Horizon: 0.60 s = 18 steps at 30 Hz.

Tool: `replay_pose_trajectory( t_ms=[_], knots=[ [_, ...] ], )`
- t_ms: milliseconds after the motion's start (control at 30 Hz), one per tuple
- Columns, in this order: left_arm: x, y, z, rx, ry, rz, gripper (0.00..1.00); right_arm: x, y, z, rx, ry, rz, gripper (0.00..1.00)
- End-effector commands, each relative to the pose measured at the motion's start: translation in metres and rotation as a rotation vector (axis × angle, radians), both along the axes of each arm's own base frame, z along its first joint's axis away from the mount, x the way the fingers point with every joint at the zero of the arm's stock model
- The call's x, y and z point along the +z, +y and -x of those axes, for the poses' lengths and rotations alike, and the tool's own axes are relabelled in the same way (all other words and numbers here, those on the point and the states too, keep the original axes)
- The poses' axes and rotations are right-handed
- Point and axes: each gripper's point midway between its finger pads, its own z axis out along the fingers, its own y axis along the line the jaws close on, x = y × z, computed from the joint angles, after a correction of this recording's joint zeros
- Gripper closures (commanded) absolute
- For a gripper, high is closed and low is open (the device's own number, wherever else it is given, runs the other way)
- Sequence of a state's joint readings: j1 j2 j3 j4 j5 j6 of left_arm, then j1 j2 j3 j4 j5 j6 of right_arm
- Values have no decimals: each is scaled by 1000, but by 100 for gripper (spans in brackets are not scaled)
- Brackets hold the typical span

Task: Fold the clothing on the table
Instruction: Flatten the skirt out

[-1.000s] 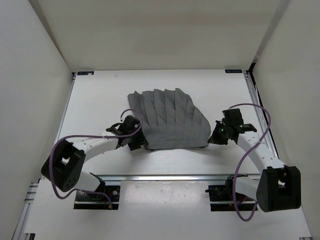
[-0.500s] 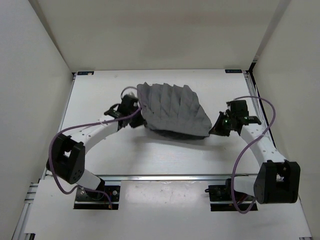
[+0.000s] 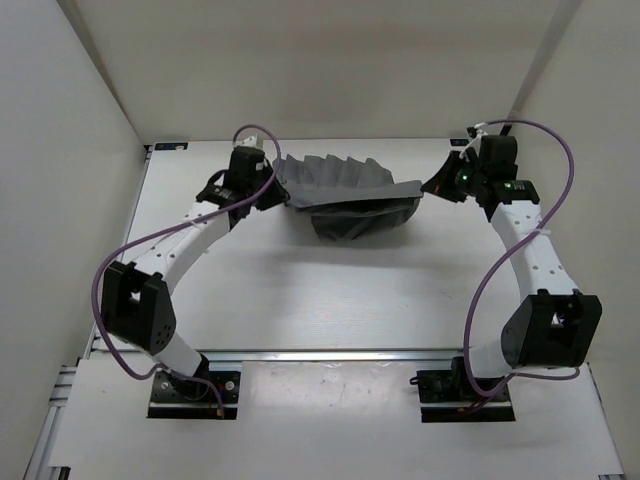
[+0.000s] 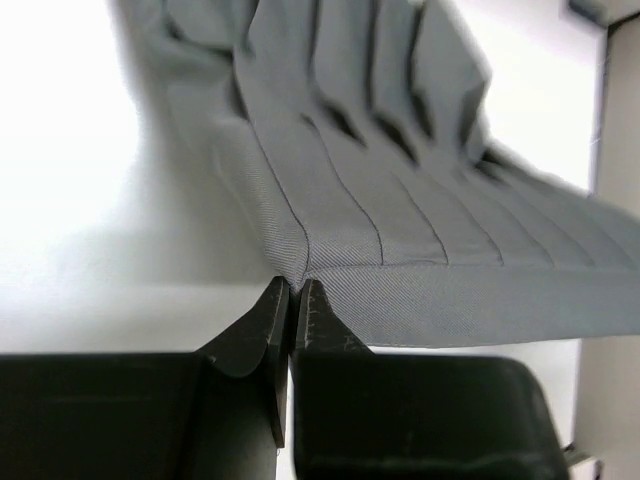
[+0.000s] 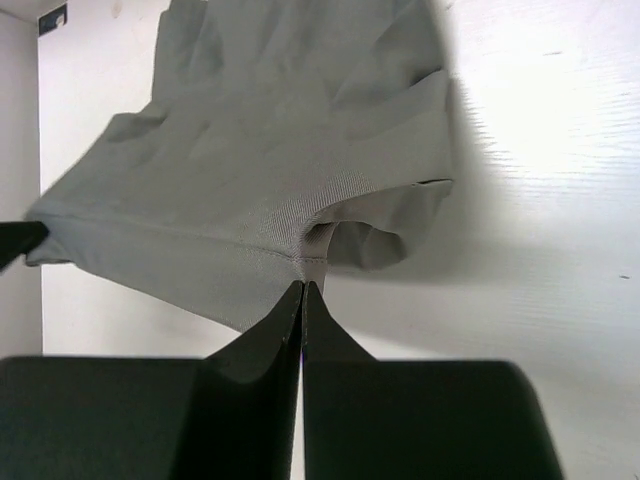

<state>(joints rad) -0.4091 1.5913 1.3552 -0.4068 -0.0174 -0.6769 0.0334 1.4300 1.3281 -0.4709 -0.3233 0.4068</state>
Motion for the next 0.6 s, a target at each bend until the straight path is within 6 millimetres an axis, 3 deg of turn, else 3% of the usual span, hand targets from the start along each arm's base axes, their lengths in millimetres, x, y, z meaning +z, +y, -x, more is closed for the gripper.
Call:
replay_pose_trajectory(
  t_ms=[0,33,67,133,167,233,300,367,400,433,567],
  knots=[
    [-18,20,37,-4,28,-68,100,-26,15,23,81,51,5,100],
    [-24,24,53,-18,43,-80,100,-49,21,36,110,104,12,100],
    [-38,20,68,-53,71,-103,100,-48,29,48,132,105,16,100],
    [-14,18,92,-92,10,-88,100,-71,40,80,187,155,50,100],
    [-12,16,102,-111,8,-83,100,-62,48,95,216,117,59,100],
    [36,21,121,-116,-89,12,100,-48,51,116,207,50,114,100],
    [75,33,132,-91,-169,77,100,-13,60,141,223,-81,134,100],
    [134,52,150,-61,-306,129,100,17,54,153,171,-191,144,100],
    [151,60,153,-45,-349,146,100,36,57,164,186,-264,121,100],
    [166,75,158,-8,-398,165,100,49,47,165,137,-322,131,100],
    [214,95,184,0,-529,229,100,92,35,175,84,-502,120,100]
  ],
)
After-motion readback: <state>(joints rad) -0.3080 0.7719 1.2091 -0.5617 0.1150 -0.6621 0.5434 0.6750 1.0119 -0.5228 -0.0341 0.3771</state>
